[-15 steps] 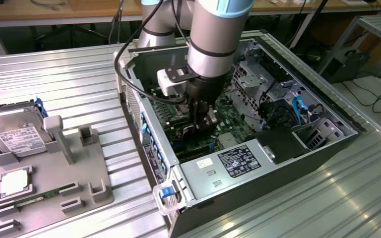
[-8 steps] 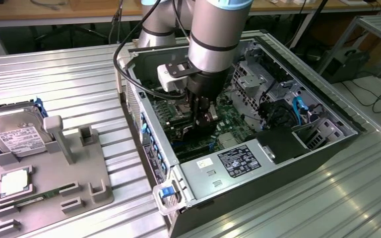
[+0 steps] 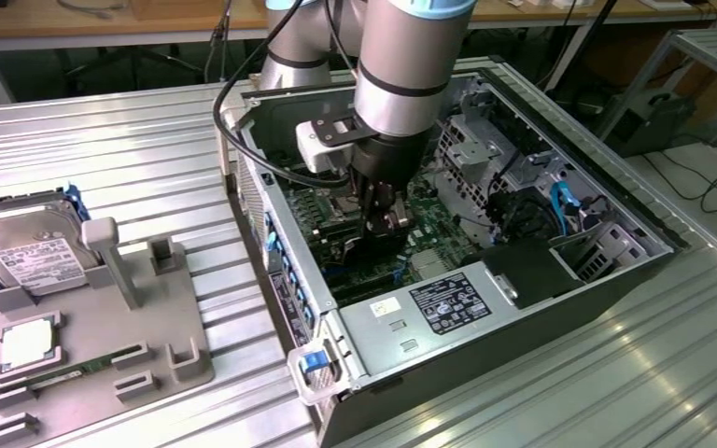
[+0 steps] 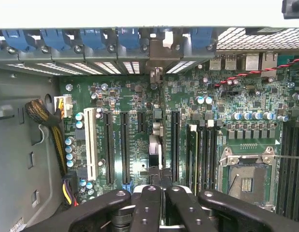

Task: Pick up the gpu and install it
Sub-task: 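Insert the gpu into the slot, then press down on the gpu until it lock into place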

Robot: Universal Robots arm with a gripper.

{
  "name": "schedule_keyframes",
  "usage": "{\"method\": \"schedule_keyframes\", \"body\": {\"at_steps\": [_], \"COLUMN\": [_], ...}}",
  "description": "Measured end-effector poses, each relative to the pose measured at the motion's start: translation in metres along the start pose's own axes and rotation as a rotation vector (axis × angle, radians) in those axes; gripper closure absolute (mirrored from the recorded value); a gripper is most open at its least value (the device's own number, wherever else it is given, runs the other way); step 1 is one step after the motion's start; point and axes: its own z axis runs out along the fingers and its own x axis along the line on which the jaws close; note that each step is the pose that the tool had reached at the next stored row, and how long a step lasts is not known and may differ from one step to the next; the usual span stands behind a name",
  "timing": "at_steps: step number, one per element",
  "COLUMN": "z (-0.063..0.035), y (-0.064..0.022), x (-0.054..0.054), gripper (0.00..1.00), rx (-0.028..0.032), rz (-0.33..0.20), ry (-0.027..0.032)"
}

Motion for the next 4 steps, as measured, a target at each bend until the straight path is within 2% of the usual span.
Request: {"method": "schedule_keyframes", "body": {"at_steps": [4], "z": [0.0000], "y": [0.0000], "x": [0.0000], "gripper": [0.89], "rx": [0.0000], "rz": [0.000], "ry": [0.0000]}}
